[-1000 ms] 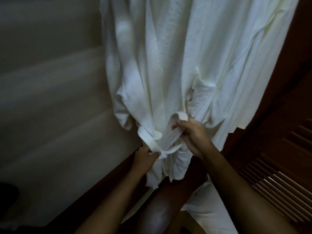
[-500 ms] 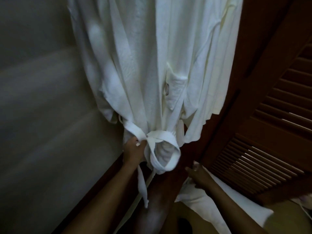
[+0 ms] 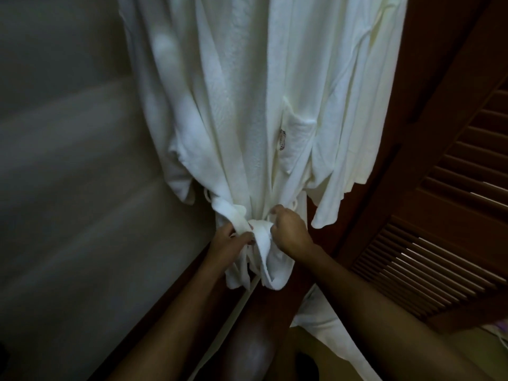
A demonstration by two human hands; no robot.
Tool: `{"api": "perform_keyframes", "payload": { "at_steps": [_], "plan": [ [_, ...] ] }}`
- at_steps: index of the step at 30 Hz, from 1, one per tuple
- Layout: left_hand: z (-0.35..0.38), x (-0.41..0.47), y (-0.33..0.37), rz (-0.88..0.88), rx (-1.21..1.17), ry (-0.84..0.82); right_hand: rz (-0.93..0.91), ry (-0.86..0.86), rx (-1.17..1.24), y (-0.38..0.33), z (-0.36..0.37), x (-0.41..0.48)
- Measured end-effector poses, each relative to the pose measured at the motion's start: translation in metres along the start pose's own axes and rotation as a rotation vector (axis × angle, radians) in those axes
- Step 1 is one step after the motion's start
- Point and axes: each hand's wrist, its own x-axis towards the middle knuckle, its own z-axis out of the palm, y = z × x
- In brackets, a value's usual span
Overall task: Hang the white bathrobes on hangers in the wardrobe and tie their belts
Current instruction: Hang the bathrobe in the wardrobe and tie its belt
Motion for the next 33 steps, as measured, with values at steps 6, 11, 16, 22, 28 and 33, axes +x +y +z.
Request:
{"api": "perform_keyframes", "payload": {
  "at_steps": [6, 11, 16, 22, 28, 33],
  "plan": [
    [0.013, -0.001, -0.002, -0.039, -0.047, 0.116, 0.064, 0.058, 0.068, 0.020, 0.012, -0.011],
    [0.017, 0.000, 0.009, -0.043, -0.086, 0.083, -0.041, 0.023, 0.020, 0.039, 0.012, -0.014],
    [0.014, -0.009, 0.017, 0.093, -0.155, 0.013, 0.083, -0.103, 0.135, 0.037, 0.009, -0.009],
    [0.012, -0.010, 0.017, 0.070, -0.244, 0.071, 0.142, -0.235, 0.320, 0.037, 0.006, -0.009],
    [0.006, -0.003, 0.008, -0.010, -0.221, 0.093, 0.171, -0.253, 0.303, 0.030, 0.005, -0.016],
    [-0.007, 0.000, 0.002, 0.030, -0.327, 0.115, 0.330, -0.215, 1.017, 0.050, -0.024, -0.033]
  ]
}}
